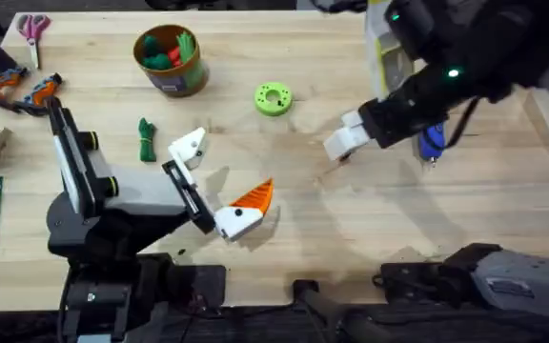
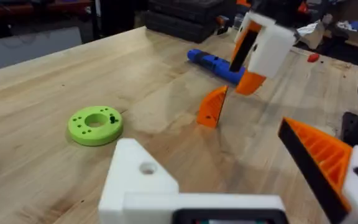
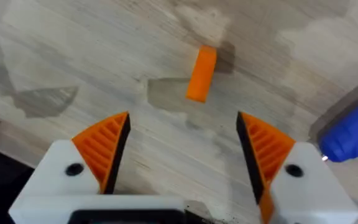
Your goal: Pick up the gripper from the table and insert it into the empty holder that is missing its gripper. Then pick up a screw, insert it into the mounting hole, and use the screwdriver to tighten it. Finally, clean up the table by picking up the vegetable and placing it into the bucket.
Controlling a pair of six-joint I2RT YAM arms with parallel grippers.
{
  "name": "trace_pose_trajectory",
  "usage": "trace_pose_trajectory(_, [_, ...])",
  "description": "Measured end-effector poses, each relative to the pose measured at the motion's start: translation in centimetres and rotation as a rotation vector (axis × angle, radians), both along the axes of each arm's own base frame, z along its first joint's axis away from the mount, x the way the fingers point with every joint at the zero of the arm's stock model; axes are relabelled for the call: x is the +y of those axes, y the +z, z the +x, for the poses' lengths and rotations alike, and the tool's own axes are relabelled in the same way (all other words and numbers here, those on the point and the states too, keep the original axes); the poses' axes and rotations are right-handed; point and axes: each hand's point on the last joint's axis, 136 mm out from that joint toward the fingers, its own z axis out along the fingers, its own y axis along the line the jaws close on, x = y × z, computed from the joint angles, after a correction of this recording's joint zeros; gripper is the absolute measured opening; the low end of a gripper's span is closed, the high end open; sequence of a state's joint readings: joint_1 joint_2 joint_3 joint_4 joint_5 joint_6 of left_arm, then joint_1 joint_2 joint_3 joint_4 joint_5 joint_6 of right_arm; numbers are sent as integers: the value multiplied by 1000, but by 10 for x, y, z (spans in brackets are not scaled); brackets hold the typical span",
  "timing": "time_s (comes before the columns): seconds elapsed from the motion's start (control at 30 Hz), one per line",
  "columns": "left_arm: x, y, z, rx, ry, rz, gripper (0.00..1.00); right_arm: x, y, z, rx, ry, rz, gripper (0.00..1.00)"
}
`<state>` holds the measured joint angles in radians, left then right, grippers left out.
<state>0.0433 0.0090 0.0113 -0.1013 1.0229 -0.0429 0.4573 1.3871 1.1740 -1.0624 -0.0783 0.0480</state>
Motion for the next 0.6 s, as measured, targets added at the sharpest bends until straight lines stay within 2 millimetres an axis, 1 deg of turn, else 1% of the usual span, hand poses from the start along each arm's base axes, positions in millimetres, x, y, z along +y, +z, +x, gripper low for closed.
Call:
trace_pose_trajectory(0.37, [0, 0, 0, 1, -2, 0, 986, 8, -48, 17, 98, -9, -62, 994])
trace_pose_trajectory(0.4, [0, 0, 0, 1, -2, 0, 986, 8, -57, 17, 126, -9, -76, 994])
trace_pose_trajectory(0.5, [0, 0, 0, 1, -2, 0, 986, 7, -60, 17, 135, -9, -81, 988])
trace_pose_trajectory(0.6, [0, 0, 0, 0, -2, 0, 986, 8, -59, 18, 132, -9, -79, 958])
